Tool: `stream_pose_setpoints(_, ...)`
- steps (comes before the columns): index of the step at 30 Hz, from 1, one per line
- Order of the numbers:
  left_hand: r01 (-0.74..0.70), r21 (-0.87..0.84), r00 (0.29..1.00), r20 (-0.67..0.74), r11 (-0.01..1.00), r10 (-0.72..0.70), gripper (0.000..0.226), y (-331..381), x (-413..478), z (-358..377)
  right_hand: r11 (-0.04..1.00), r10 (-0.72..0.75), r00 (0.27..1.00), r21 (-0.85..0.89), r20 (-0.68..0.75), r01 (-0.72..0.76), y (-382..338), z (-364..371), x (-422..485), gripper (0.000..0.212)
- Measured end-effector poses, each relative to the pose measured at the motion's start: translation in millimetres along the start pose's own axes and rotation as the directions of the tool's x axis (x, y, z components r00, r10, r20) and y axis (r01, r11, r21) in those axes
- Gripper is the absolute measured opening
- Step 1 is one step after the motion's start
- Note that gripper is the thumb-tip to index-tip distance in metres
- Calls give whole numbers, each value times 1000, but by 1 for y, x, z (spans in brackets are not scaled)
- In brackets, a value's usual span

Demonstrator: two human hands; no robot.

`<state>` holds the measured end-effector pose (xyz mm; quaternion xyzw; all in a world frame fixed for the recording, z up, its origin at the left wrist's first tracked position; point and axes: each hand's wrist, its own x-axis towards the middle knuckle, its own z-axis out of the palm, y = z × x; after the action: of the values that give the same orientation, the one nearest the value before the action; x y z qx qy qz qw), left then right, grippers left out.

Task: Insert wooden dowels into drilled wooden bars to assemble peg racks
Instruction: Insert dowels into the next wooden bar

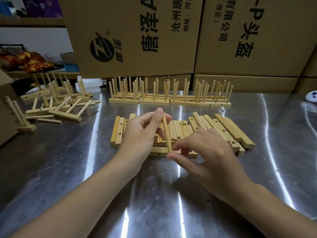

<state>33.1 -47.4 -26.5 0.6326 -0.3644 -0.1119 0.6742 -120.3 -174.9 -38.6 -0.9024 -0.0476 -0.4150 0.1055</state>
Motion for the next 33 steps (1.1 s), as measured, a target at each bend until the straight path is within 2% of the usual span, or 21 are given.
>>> stream_pose_setpoints(4, 124, -166, 975, 202, 978, -89, 35, 6, -2, 0, 999, 51, 999, -5, -13, -52, 3, 2, -1, 27)
stream_pose_setpoints(8, 136, -223, 956, 285, 965, -69, 34, 9, -2, -2, 995, 97, 995, 12, -11, -97, 8, 3, -3, 24)
stream_pose_setpoints(17, 168, -266, 953, 289, 949, -88, 30, 9, 0, -5, 991, 100, 995, 85, 20, -101, 7, 2, -3, 24)
stream_pose_setpoints(23, 257, -349, 937, 317, 901, -144, 34, 8, 0, -5, 992, 68, 996, 110, -52, -62, 7, 5, -2, 15)
stream_pose_setpoints(28, 278, -353, 933, 319, 894, -164, 36, 7, 1, -4, 992, 58, 997, 112, -52, -52, 5, 2, -1, 18)
stream_pose_setpoints(31, 230, -263, 945, 289, 937, -151, 34, 5, 1, -7, 968, 170, 985, 192, -12, -164, 0, 0, 0, 31)
stream_pose_setpoints(33, 172, -181, 945, 309, 968, -110, 32, 3, 0, -7, 915, 275, 961, 300, 30, -272, -2, 1, 1, 31)
